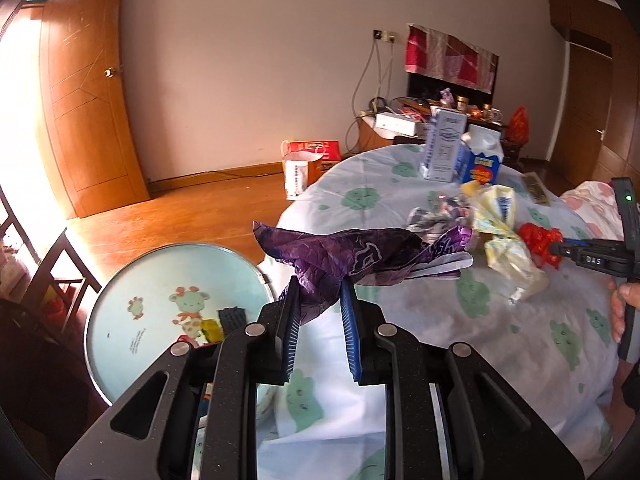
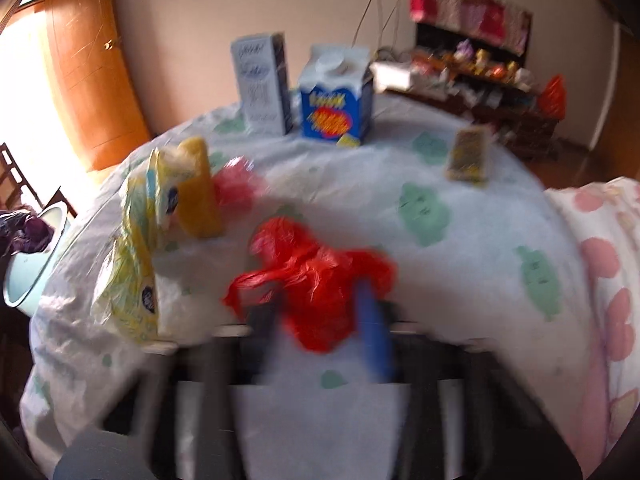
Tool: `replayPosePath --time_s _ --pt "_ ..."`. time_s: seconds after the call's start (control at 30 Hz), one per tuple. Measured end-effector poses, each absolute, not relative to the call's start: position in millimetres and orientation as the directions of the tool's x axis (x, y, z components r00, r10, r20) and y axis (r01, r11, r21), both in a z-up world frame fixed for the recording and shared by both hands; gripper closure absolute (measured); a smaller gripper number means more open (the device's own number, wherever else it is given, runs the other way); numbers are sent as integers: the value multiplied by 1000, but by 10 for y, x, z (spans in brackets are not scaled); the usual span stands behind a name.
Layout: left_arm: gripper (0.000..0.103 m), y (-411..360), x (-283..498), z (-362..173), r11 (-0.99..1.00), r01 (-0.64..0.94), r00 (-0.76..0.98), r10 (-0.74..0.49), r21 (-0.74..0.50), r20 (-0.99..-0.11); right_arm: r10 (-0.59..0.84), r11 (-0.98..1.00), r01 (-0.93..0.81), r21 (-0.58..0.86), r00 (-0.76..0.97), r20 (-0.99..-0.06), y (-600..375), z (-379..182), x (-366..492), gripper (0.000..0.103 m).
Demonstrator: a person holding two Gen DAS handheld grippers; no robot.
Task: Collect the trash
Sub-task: 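Grasp the purple wrapper with the left tool while the right tool grasps the red plastic bag, then carry the purple wrapper with the left tool over the wastebasket while the right tool carries the red bag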
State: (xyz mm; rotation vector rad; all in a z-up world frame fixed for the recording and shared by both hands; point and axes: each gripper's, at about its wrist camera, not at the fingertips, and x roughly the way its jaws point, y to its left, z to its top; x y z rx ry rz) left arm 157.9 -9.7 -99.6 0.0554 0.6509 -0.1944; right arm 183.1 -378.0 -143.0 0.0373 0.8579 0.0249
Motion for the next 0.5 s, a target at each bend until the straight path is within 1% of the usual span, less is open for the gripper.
replayPosePath --time_s 0.07,0.13,0.33,0.5 --pt "84 -13 1601 -1021 984 179 776 -154 -20 -611 46 999 -16 47 665 -745 -3759 -1387 1789 84" --pt "83 39 1601 -1033 986 169 779 -144 -17 -610 42 999 -14 44 686 -727 -3736 -1330 1722 89" --pt "83 184 1581 -999 990 139 789 -127 -27 -601 26 1000 -13 26 777 -629 -3593 -983 1469 90" --pt "83 302 1557 -968 993 113 796 -107 -28 -596 89 996 -79 43 814 -574 -3322 -770 1407 90"
